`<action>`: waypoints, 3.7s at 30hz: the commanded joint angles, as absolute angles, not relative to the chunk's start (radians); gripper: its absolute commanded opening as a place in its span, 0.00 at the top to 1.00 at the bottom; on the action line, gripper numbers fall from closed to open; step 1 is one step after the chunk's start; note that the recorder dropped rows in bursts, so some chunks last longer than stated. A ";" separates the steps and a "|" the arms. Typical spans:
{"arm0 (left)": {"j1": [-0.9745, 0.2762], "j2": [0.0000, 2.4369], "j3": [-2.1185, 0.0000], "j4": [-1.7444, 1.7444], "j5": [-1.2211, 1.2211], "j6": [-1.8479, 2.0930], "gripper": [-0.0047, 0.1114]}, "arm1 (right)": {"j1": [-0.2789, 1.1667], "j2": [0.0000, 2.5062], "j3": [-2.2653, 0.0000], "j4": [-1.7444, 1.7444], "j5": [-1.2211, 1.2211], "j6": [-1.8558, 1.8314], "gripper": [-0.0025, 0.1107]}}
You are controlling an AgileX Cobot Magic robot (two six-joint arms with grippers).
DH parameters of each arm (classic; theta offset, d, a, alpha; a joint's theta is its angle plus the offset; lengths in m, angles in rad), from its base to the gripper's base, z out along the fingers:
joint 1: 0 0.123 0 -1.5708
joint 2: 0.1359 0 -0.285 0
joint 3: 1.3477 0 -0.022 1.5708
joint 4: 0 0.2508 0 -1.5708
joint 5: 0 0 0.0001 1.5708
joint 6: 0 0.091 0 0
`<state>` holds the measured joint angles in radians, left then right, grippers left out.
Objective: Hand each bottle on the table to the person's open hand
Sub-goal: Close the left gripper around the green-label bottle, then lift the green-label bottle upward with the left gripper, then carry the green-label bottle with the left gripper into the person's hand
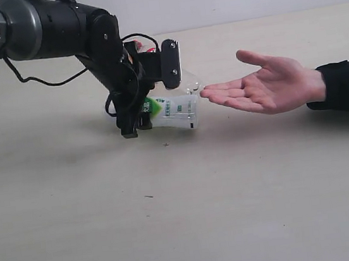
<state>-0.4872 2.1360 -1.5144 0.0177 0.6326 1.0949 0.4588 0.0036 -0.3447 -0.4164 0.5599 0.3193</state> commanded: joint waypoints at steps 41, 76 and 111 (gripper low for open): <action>-0.491 2.108 -1.518 0.020 0.730 1.116 0.95 | 0.454 0.000 -0.351 -0.419 0.551 0.317 0.98; -0.770 1.650 -1.577 0.301 0.950 0.624 0.96 | 0.454 0.000 -0.351 -0.421 0.551 0.317 0.98; -0.915 2.235 -1.912 0.393 0.809 1.480 0.96 | 0.454 0.000 -0.351 -0.423 0.551 0.317 0.98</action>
